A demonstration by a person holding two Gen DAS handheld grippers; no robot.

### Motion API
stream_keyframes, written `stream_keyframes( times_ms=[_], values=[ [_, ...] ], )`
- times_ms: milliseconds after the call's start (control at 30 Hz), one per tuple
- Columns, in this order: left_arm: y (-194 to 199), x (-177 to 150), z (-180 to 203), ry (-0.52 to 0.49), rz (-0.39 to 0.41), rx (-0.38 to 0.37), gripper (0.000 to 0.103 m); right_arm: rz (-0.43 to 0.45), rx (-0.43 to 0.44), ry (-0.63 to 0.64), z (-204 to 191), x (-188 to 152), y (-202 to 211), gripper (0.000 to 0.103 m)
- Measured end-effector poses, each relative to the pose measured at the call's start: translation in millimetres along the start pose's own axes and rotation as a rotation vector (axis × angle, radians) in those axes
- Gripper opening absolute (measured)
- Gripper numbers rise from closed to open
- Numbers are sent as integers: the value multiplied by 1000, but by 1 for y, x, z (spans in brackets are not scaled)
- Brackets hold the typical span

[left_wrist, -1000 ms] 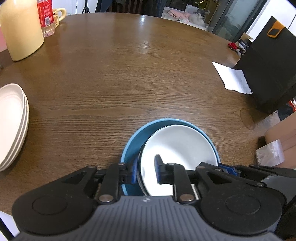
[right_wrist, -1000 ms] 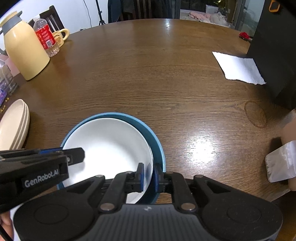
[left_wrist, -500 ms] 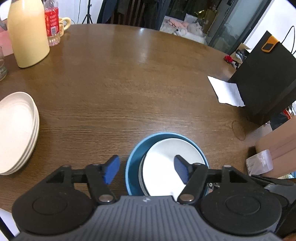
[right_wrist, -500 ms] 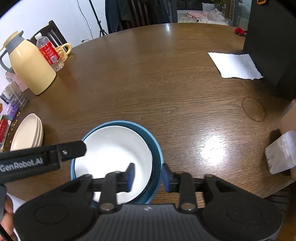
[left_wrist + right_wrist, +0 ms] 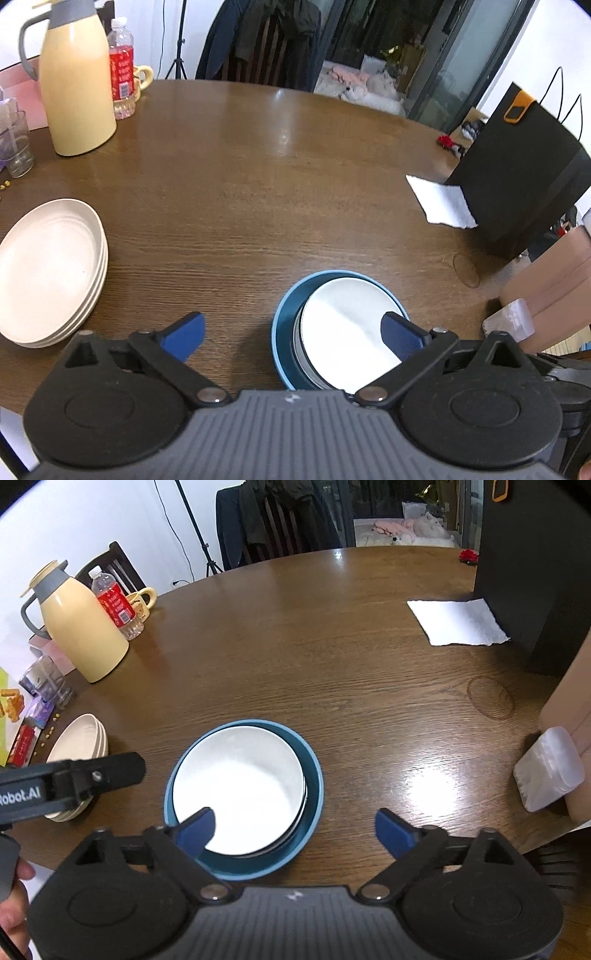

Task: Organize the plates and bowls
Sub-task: 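Withdraw both open grippers up from the stacked bowls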

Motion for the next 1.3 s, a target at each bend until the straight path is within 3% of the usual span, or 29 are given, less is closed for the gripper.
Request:
stream_keyframes(
  times_ms=[300, 633, 933, 1300],
  values=[
    [31, -15, -7, -25, 114, 16, 103, 70, -8, 32, -9, -18, 29, 103],
    [44, -34, -21, -26, 121, 31, 103, 149, -64, 97, -13, -44, 55, 103],
    [42, -40, -45, 1, 89, 26, 103, 81, -150, 48, -14, -53, 48, 103],
    [30, -14, -49, -33, 71, -13, 103, 5, -134, 28, -31, -35, 23, 103]
  ],
)
Point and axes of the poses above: each gripper's, at about its wrist camera, not at the fingertips, and y roughly against the way its jaws point, z to its right, x to its top, the point moved 6 cm from there along -y, roughly the way its jaws point, and after that the axes turned 10 degrees about y, right-handed, at the moved point
